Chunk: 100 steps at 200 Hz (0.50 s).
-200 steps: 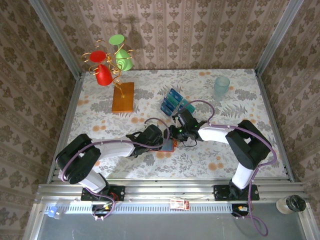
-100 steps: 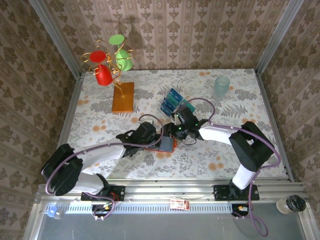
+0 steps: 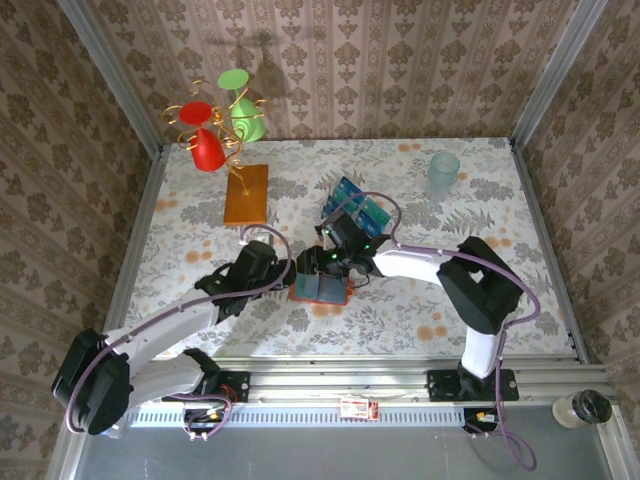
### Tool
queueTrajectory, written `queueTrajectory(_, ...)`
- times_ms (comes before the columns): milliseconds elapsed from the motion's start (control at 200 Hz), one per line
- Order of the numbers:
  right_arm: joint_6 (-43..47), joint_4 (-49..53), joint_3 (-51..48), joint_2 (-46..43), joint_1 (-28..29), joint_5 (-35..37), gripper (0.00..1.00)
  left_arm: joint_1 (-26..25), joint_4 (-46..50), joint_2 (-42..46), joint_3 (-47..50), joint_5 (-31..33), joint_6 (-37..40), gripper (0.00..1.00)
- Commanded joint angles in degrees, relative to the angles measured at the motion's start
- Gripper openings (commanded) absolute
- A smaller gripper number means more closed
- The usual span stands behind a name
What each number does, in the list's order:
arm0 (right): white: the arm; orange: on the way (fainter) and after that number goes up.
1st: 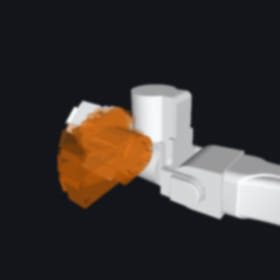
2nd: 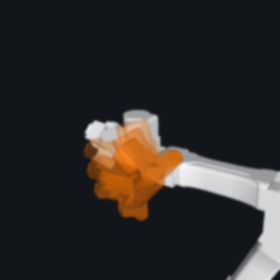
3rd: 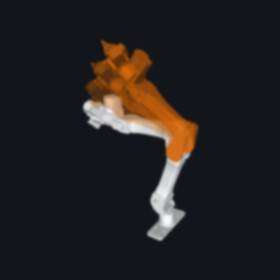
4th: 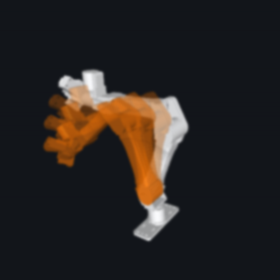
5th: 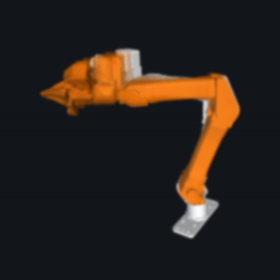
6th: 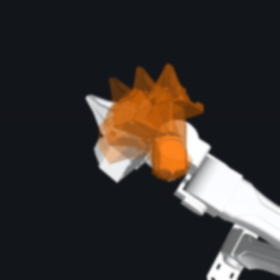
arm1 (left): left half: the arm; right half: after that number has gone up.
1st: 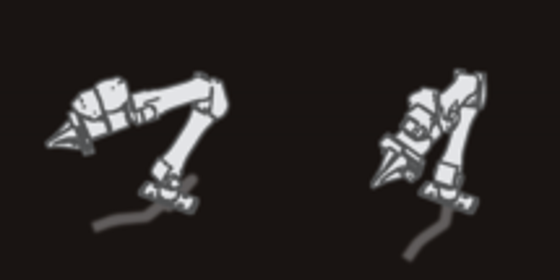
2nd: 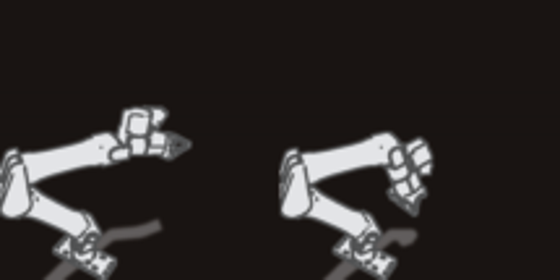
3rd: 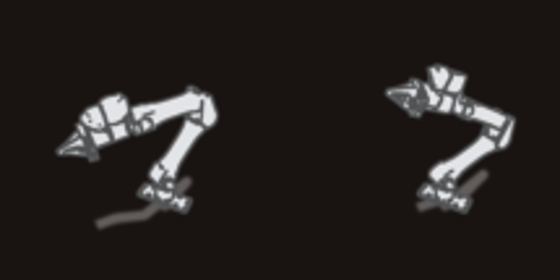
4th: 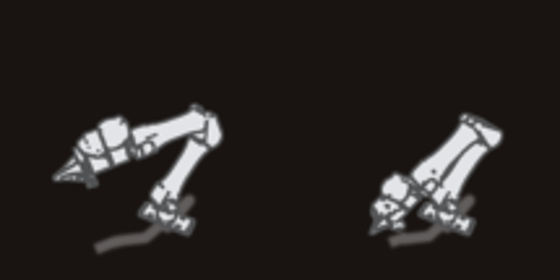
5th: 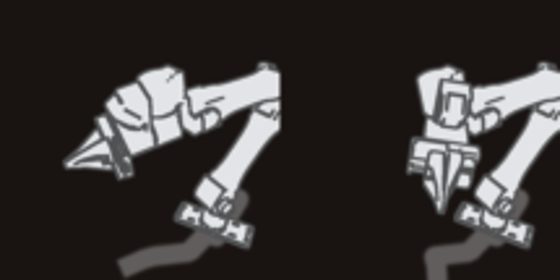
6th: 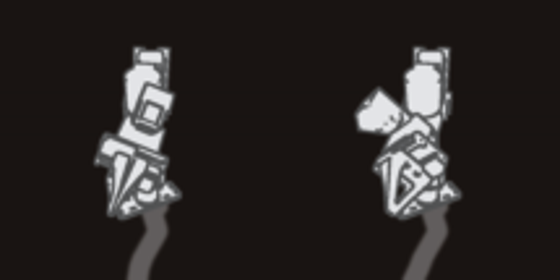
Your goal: Put the credit cards into the card holder
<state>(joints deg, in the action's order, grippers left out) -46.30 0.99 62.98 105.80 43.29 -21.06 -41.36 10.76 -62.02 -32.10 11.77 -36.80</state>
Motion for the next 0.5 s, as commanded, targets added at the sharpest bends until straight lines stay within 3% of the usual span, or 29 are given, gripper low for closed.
queueTrajectory(0, -0.4, 3.2, 2.4, 3.0, 0.7, -0.2, 0.53, 1.2, 0.3, 2.0, 1.1, -0.4, 0.8, 0.76)
queueTrajectory(495, 1.4, 3.2, 1.4, 1.4, 0.0, -0.6, 0.52, 2.4, -0.7, 2.0, 3.4, -1.7, 0.4, 0.76)
